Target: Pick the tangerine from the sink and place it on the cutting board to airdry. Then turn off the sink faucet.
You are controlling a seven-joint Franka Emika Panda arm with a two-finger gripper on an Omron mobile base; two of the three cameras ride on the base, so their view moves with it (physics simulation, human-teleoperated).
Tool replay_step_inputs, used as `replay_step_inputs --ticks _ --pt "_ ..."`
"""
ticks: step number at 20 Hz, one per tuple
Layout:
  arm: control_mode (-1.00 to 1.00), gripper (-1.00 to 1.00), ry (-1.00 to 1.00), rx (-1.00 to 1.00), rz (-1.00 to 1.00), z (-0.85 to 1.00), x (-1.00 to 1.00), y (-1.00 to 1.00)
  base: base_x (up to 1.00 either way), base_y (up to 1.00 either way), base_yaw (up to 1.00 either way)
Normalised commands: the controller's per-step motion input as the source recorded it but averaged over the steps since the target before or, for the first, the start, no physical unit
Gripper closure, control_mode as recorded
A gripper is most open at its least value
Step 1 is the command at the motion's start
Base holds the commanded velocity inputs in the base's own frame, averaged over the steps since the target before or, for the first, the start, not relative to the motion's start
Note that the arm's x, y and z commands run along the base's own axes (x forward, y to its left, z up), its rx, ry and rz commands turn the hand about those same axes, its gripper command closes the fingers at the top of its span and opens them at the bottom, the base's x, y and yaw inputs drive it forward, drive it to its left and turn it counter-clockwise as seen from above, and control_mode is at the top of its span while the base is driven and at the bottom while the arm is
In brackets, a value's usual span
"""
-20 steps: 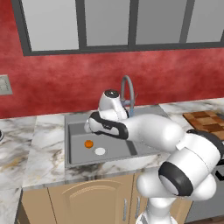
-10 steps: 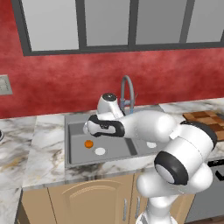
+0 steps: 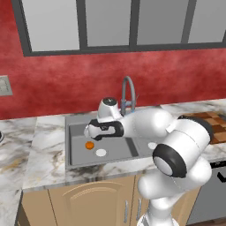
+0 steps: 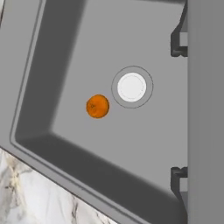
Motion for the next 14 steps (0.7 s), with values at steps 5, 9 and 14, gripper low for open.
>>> replay_step_inputs --ticks 5,9,14 --pt "-1.0 -1.0 0.0 0.0 0.0 -0.21 0.12 0.0 0.0 0.0 0.0" --pt "-1.0 -1.0 0.0 0.0 0.0 -0.21 0.13 0.01 0.0 0.0 0.0" --pt "-1.0 -1.0 0.0 0.0 0.0 -0.2 0.1 0.01 0.0 0.0 0.0"
